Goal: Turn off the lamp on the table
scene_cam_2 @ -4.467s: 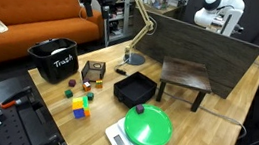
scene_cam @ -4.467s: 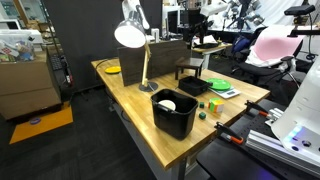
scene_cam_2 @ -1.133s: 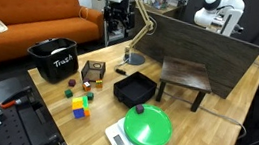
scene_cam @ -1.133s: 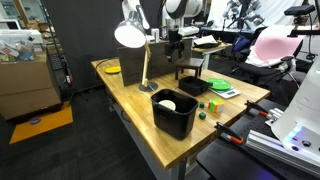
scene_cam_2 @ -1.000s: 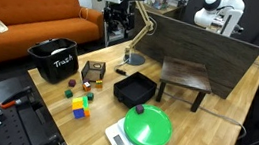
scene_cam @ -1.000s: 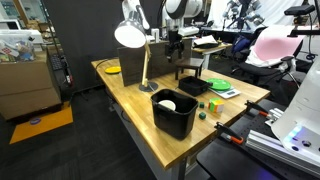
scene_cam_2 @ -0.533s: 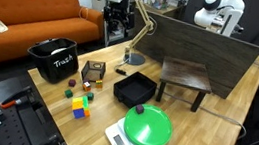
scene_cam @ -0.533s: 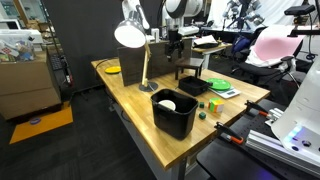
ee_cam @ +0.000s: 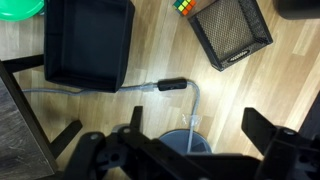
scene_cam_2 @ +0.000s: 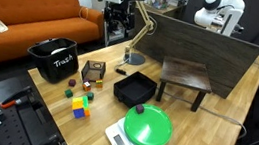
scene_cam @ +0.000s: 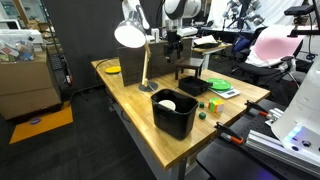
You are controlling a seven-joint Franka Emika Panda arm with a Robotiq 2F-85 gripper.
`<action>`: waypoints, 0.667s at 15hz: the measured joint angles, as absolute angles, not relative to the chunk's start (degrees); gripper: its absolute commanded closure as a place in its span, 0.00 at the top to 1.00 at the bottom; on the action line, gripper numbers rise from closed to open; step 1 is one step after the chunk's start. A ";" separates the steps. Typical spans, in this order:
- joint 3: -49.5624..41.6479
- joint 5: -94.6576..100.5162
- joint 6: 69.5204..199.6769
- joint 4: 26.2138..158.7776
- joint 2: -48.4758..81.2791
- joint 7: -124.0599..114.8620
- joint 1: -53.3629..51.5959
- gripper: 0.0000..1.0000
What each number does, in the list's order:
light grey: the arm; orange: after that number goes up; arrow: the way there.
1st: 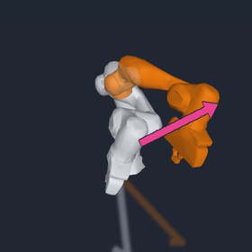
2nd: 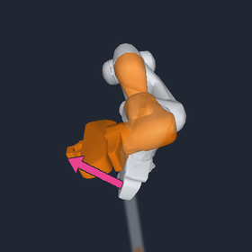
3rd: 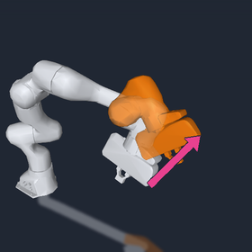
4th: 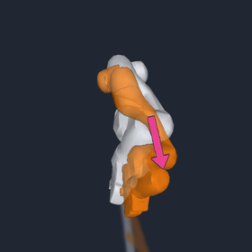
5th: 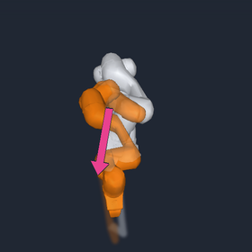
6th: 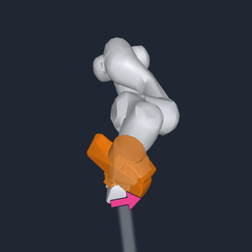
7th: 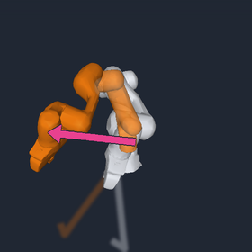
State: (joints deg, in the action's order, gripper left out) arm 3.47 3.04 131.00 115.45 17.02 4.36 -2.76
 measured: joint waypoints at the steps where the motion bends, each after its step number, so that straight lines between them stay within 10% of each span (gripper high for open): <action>1: 3.49 3.18 130.99 114.61 17.89 4.36 -2.89 1.00; 10: 3.49 5.21 129.88 103.75 29.22 4.63 -3.12 1.00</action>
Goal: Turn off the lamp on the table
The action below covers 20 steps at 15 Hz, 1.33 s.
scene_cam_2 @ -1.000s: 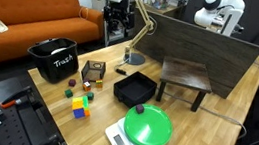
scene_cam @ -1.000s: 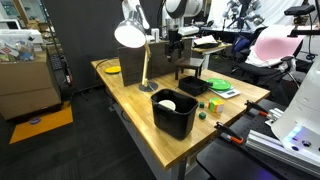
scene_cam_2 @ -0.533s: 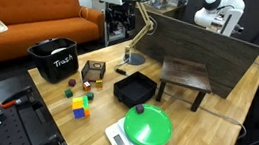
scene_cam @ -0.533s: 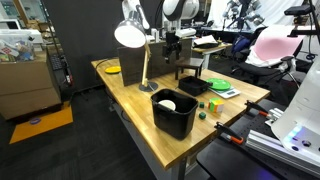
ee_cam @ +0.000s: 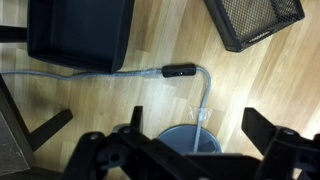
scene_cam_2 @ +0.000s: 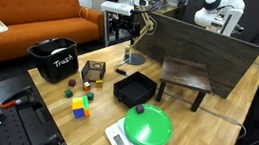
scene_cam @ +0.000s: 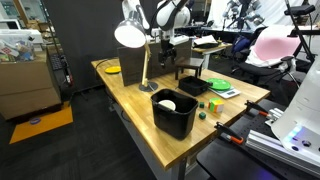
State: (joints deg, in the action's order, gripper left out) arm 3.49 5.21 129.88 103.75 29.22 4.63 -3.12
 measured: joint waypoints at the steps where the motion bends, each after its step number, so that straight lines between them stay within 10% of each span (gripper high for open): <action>1: 3.54 5.17 129.66 102.61 30.15 4.76 -3.12 1.00; 14: 4.15 2.57 129.05 97.95 36.40 5.58 -2.87 0.06; 20: 4.34 1.80 128.96 96.89 39.81 6.51 -2.80 0.00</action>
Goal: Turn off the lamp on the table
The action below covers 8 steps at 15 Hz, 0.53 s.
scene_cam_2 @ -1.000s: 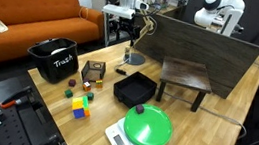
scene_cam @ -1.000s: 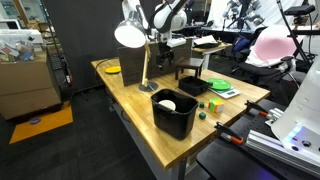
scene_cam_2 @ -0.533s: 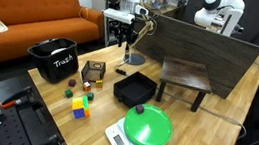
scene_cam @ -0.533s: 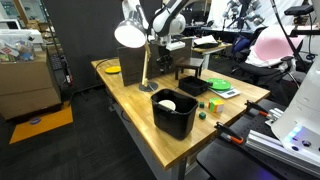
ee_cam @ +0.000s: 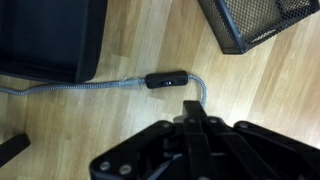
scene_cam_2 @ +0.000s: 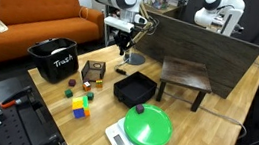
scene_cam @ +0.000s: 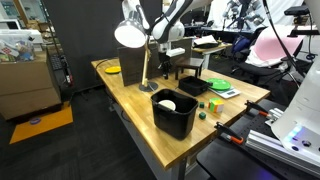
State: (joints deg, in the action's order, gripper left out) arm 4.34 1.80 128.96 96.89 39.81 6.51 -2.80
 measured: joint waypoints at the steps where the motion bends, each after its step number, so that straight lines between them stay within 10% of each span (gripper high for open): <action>1: 4.40 1.72 128.88 96.67 40.20 6.72 -2.80 0.00; 8: 4.54 1.62 127.59 94.61 42.79 7.57 -2.76 0.00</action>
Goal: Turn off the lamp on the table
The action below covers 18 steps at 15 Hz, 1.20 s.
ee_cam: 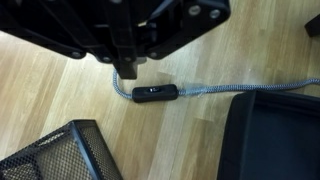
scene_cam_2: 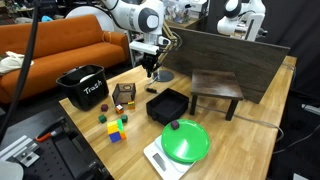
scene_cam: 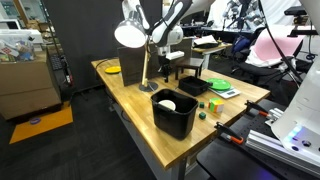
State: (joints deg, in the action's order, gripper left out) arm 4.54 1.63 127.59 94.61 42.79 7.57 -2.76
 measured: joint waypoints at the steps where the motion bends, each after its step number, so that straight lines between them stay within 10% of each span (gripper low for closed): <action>1: 4.54 1.62 127.54 94.37 43.13 7.71 -2.76 0.00; 18: 4.54 1.59 123.68 89.13 49.66 8.20 -1.67 0.00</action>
State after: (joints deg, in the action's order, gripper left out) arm 4.54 1.59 123.68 89.13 49.66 8.20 -1.67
